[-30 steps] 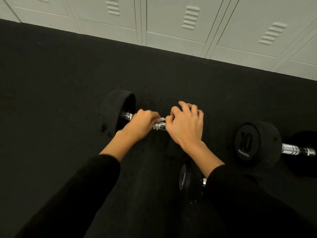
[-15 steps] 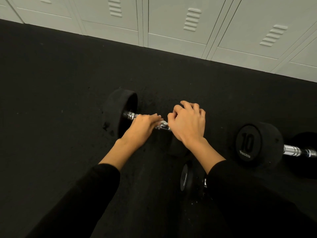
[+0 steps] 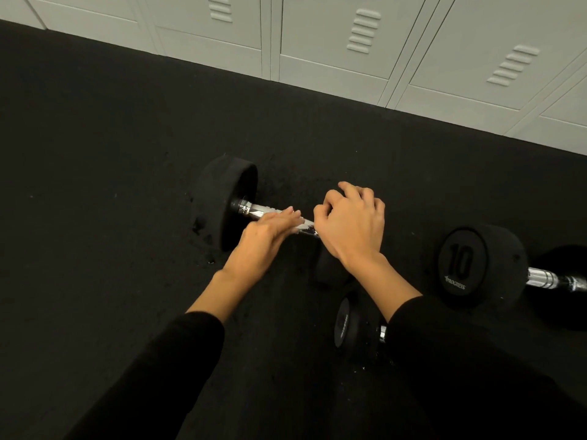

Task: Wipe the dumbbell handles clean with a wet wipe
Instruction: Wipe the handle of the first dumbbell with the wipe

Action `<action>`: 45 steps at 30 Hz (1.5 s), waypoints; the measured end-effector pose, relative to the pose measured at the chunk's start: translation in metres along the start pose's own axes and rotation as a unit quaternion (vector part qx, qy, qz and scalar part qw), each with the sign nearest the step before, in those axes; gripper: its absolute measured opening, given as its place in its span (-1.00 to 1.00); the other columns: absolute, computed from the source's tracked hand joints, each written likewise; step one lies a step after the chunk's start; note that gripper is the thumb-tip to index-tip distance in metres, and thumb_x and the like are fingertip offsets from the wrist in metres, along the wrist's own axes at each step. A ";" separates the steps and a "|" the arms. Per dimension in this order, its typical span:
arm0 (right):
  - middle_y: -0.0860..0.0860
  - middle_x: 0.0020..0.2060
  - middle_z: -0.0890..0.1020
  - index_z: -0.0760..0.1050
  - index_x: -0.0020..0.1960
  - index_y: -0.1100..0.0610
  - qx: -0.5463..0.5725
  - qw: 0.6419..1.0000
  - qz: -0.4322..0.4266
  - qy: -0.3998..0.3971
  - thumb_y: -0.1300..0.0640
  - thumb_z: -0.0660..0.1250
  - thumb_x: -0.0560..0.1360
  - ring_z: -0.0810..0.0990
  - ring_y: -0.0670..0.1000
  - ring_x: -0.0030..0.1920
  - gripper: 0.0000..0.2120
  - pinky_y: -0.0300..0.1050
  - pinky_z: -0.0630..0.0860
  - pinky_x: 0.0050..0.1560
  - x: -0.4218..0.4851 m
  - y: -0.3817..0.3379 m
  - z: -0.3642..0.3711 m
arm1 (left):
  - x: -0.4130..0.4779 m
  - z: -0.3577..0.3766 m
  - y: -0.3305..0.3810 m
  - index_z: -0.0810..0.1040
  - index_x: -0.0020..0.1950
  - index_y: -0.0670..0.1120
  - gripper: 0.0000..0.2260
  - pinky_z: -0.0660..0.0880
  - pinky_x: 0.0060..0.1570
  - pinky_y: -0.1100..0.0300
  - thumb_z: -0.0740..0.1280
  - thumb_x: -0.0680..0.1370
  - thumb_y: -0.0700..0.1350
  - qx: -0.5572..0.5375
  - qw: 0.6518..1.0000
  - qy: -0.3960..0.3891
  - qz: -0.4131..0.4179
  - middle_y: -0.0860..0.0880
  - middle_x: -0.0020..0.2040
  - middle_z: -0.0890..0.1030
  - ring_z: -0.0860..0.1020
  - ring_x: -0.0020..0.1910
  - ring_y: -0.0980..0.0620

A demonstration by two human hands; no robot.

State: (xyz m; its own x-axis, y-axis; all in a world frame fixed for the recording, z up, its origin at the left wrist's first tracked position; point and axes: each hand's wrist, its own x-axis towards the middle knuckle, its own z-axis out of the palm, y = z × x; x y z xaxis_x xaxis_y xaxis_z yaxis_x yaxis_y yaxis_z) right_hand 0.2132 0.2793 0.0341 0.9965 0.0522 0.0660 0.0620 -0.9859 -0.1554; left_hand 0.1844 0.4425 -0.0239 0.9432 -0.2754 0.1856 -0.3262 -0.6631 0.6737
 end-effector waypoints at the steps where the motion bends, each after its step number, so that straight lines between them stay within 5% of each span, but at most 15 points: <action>1: 0.03 0.34 0.45 0.56 0.12 0.03 -0.001 1.000 0.000 0.002 -0.05 0.13 0.53 0.35 0.10 0.33 -0.69 0.07 0.27 0.27 -0.001 0.000 0.001 | -0.008 0.003 0.001 0.51 0.34 -0.11 -0.69 0.21 0.46 0.15 0.28 0.59 -0.23 -0.004 1.000 0.003 0.002 -0.05 0.36 0.49 0.37 0.41 0.07; 4: 0.04 0.34 0.45 0.56 0.11 0.03 -0.004 1.000 -0.001 0.010 -0.05 0.13 0.53 0.35 0.10 0.34 -0.69 0.08 0.27 0.27 -0.002 0.000 0.002 | -0.012 0.004 0.001 0.49 0.36 -0.10 -0.67 0.13 0.49 0.16 0.26 0.59 -0.25 0.008 1.000 0.007 0.007 -0.04 0.39 0.46 0.31 0.44 0.10; 10: 0.04 0.34 0.45 0.56 0.12 0.02 -0.011 1.000 0.001 0.006 -0.05 0.12 0.54 0.34 0.10 0.34 -0.69 0.08 0.27 0.28 0.000 0.000 0.002 | 0.018 0.006 -0.004 0.50 0.34 -0.05 -0.71 0.28 0.43 -0.01 0.19 0.63 -0.12 0.044 0.998 0.005 -0.046 -0.07 0.34 0.53 0.38 0.41 -0.03; 18: 0.03 0.32 0.47 0.57 0.10 0.03 -0.001 1.000 0.000 0.008 -0.05 0.14 0.53 0.36 0.10 0.33 -0.70 0.08 0.28 0.27 -0.001 0.000 0.002 | -0.022 0.026 0.002 0.44 0.40 -0.08 -0.63 0.07 0.51 0.17 0.27 0.59 -0.24 -0.044 0.997 0.065 -0.025 0.02 0.41 0.39 0.26 0.46 0.14; 21: 0.03 0.32 0.47 0.58 0.08 0.03 0.002 1.000 0.001 0.014 -0.04 0.14 0.53 0.36 0.10 0.33 -0.70 0.08 0.27 0.27 -0.001 0.001 0.003 | -0.040 0.030 0.004 0.49 0.35 -0.06 -0.66 0.17 0.47 0.19 0.29 0.58 -0.23 -0.060 0.996 0.063 -0.028 0.02 0.35 0.48 0.38 0.39 0.17; 23: 0.03 0.33 0.46 0.58 0.08 0.03 0.003 1.000 0.001 0.013 -0.04 0.14 0.53 0.36 0.10 0.34 -0.70 0.09 0.27 0.28 0.000 0.001 0.004 | -0.048 0.031 0.014 0.55 0.28 -0.03 -0.73 0.38 0.29 0.31 0.30 0.58 -0.15 -0.123 0.983 0.091 -0.099 0.10 0.14 0.62 0.54 0.15 0.30; 25: 0.04 0.33 0.47 0.58 0.07 0.03 0.003 1.000 0.000 0.015 -0.04 0.14 0.53 0.36 0.10 0.34 -0.70 0.09 0.27 0.27 -0.001 0.001 0.005 | -0.042 0.033 0.025 0.59 0.21 -0.02 -0.78 0.51 0.07 0.34 0.29 0.59 -0.07 -0.221 0.923 0.144 -0.282 0.17 -0.03 0.64 0.59 -0.01 0.28; 27: 0.04 0.32 0.48 0.59 0.05 0.04 0.006 1.000 0.003 0.021 -0.03 0.14 0.52 0.37 0.11 0.33 -0.71 0.09 0.28 0.25 -0.001 0.001 0.005 | -0.021 0.032 0.024 0.56 0.15 -0.09 -0.83 0.57 0.02 0.10 0.26 0.61 -0.10 -0.402 0.757 0.171 -0.486 -0.03 0.04 0.63 0.60 -0.01 0.06; 29: 0.05 0.32 0.47 0.59 0.05 0.04 0.004 1.000 0.003 0.019 -0.03 0.14 0.52 0.36 0.11 0.33 -0.70 0.09 0.28 0.25 -0.002 0.000 0.005 | 0.001 0.023 0.025 0.45 0.15 -0.18 -0.86 0.55 -0.02 0.03 0.19 0.62 -0.23 -0.610 0.569 0.155 -0.530 -0.22 0.14 0.55 0.57 0.02 -0.09; 31: 0.04 0.33 0.47 0.58 0.05 0.04 -0.004 1.000 0.001 0.017 -0.03 0.14 0.52 0.36 0.11 0.34 -0.70 0.09 0.28 0.26 -0.003 0.000 0.005 | 0.015 0.015 0.031 0.39 0.23 -0.26 -0.77 0.50 0.12 0.01 0.10 0.60 -0.33 -0.717 0.465 0.167 -0.492 -0.29 0.16 0.51 0.53 0.15 -0.15; 33: 0.05 0.32 0.47 0.58 0.05 0.05 -0.008 1.000 -0.001 0.024 -0.02 0.14 0.52 0.36 0.11 0.34 -0.71 0.09 0.28 0.26 -0.005 -0.001 0.006 | 0.020 0.017 0.038 0.35 0.30 -0.30 -0.68 0.45 0.19 0.00 0.03 0.57 -0.39 -0.745 0.431 0.182 -0.476 -0.29 0.10 0.50 0.52 0.13 -0.17; 37: 0.07 0.31 0.49 0.59 0.04 0.07 -0.009 0.999 -0.003 0.037 0.00 0.15 0.51 0.38 0.13 0.33 -0.71 0.13 0.30 0.25 -0.007 -0.001 0.007 | 0.021 0.034 0.041 0.38 0.31 -0.25 -0.60 0.51 0.01 0.03 -0.02 0.53 -0.41 -0.767 0.414 0.201 -0.448 -0.27 0.15 0.52 0.56 0.06 -0.13; 41: 0.07 0.32 0.48 0.59 0.03 0.06 -0.012 0.999 0.000 0.036 0.00 0.14 0.51 0.37 0.13 0.34 -0.71 0.13 0.29 0.27 -0.010 -0.002 0.007 | 0.007 0.040 0.034 0.37 0.40 -0.23 -0.54 0.35 0.36 -0.03 -0.01 0.53 -0.41 -0.793 0.390 0.207 -0.419 -0.28 0.31 0.47 0.46 0.30 -0.18; 45: 0.09 0.32 0.49 0.58 0.01 0.07 -0.014 0.999 -0.004 0.045 0.00 0.15 0.50 0.38 0.15 0.34 -0.73 0.15 0.30 0.26 -0.014 -0.003 0.008 | 0.001 0.039 0.026 0.38 0.40 -0.22 -0.51 0.39 0.29 -0.05 -0.03 0.52 -0.45 -0.789 0.397 0.197 -0.425 -0.26 0.28 0.50 0.44 0.33 -0.19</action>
State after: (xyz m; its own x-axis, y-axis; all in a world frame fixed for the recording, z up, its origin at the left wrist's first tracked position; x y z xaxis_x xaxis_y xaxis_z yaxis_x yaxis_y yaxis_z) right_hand 0.1993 0.2828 0.0262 0.9868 0.0479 0.1549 0.0679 -0.9896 -0.1266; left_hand 0.1746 0.3977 -0.0346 0.7094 -0.0833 -0.6999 0.2732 0.9479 0.1640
